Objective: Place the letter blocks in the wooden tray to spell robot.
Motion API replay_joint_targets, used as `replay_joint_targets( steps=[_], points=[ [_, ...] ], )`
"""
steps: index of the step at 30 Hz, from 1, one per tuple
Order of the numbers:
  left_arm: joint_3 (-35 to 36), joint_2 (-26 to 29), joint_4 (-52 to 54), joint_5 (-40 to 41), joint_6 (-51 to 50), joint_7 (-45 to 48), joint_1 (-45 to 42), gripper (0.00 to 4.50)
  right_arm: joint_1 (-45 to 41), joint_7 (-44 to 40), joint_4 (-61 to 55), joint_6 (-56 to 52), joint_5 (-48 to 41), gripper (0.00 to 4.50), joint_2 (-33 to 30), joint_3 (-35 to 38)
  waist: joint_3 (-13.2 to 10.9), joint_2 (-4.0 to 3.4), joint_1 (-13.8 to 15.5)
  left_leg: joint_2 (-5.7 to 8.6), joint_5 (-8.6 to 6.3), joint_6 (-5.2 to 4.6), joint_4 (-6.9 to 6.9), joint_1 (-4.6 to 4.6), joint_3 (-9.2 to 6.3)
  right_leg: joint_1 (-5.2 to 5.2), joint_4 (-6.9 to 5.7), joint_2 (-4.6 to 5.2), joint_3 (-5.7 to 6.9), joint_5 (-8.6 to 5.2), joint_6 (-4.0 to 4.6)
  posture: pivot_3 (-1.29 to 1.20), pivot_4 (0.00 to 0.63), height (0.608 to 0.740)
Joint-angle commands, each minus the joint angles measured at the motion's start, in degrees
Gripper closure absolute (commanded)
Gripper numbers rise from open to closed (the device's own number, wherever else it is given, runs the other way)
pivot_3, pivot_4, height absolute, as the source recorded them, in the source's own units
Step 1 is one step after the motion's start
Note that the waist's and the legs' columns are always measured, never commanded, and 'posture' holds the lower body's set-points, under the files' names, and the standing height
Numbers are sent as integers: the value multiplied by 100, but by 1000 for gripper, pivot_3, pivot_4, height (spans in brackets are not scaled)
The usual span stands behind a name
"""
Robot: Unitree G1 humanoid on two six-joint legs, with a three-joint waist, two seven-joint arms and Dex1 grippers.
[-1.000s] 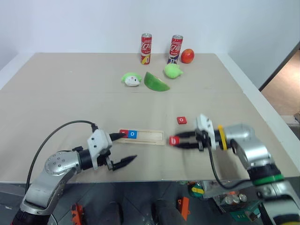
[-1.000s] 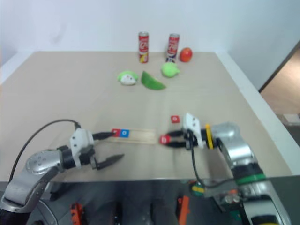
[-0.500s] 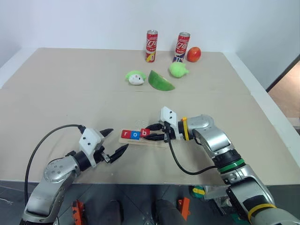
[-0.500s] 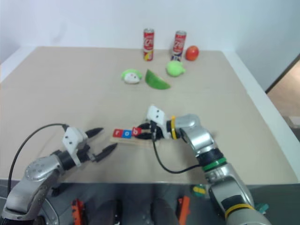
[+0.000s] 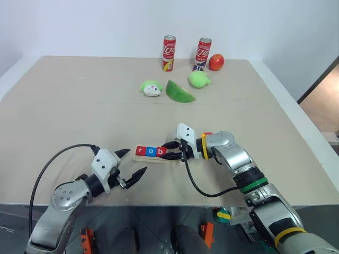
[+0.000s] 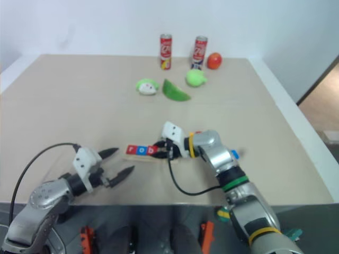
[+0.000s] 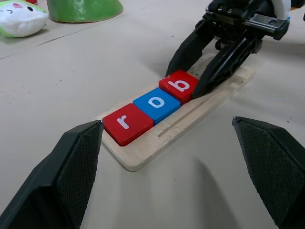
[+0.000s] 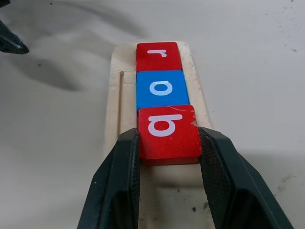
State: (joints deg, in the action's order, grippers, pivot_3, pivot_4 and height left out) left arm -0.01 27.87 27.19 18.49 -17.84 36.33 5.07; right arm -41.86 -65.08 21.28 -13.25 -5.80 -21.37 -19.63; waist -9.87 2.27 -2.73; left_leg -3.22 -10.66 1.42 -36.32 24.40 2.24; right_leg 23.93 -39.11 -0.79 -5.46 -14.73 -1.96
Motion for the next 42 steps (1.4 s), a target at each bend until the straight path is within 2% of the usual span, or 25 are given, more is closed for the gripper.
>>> replay_joint_targets(
  steps=[1, 6, 7, 8, 13, 16, 20, 22, 23, 26, 35, 42],
  points=[
    [0, 36, 237, -15, 109, 6, 37, 0, -119, -32, 70, -25, 2, 2226, 22, 90, 0, 0, 0, -1, 0, 0, 0, 0, 0, 0, 0, 0, 0, 0, 0, 0, 150, 740],
    [28, 73, 194, -26, 125, 45, 66, 0, -72, -32, -19, -71, -16, 658, 3, 99, 0, 0, 0, -2, 0, 0, 0, 0, 0, 0, 0, 0, 0, 0, 0, 0, 150, 740],
    [26, 83, 186, -32, 130, 56, 70, 0, -63, -31, -65, -109, -30, 186, -5, 108, 0, 0, 0, -2, 0, 0, 0, 0, 0, 0, 0, 0, -1, 0, 0, 0, 150, 740],
    [15, 98, 176, -48, 141, 71, 72, 0, -53, -9, -126, -153, -61, 45, -4, 143, 0, 0, 0, -2, 0, 0, 0, 0, 0, 0, 0, 0, 0, 0, 0, 0, 150, 740],
    [25, 105, 158, -66, 181, 94, 61, 0, -94, 291, -501, -787, -488, 45, 88, 610, 0, 0, 1, -2, 0, 0, 1, 1, 0, 2, 0, 0, -1, 0, 1, 0, 150, 740],
    [55, 90, 147, -41, 216, 90, 49, 0, -75, 630, -658, -1050, -654, 903, 196, 898, 0, 0, 1, -2, 0, 0, 0, 3, 0, 2, 0, 0, -1, 0, 0, 0, 150, 740],
    [56, 91, 174, 84, 195, 180, 29, 0, 264, 1428, -940, -1459, -866, 2314, 492, 1334, 1, 1, 0, -3, 0, 0, 3, 4, -1, 3, 0, -1, 0, -1, 0, 0, 150, 740],
    [67, 100, 175, 81, 197, 187, 35, 0, 542, 1951, -1156, -1372, -740, 3038, 687, 1392, 0, 0, 0, -3, -1, 1, 5, 5, -3, 3, 0, -3, -2, -2, 2, 0, 150, 740],
    [73, 101, 173, 78, 200, 189, 37, 0, 668, 2178, -1273, -1339, -683, 3217, 784, 1389, 0, 0, -1, -2, -1, 1, 5, 5, -3, 4, 0, -3, -2, -3, 2, 0, 150, 740],
    [59, 98, 159, 56, 204, 186, 31, 0, 966, 2453, -1542, -1146, -426, 4411, 850, 1141, 0, 0, -1, -1, -1, 1, 7, 12, 0, 12, 0, -2, -9, -3, 0, 0, 150, 740],
    [18, 110, 169, 22, 186, 186, 9, 0, 1420, 2697, -2048, -1006, -177, 4463, 883, 712, 0, 0, -5, -3, 0, 1, 4, 14, 1, 15, 0, -5, -9, -2, -4, 0, 150, 740],
    [-4, 154, 150, 0, 139, 199, -67, 0, 1386, 2865, -2032, -967, -191, 4463, 877, 826, 0, 0, -4, -3, 0, 1, 4, 14, 2, 15, 0, -5, -11, -1, -4, 0, 150, 740]
  ],
)
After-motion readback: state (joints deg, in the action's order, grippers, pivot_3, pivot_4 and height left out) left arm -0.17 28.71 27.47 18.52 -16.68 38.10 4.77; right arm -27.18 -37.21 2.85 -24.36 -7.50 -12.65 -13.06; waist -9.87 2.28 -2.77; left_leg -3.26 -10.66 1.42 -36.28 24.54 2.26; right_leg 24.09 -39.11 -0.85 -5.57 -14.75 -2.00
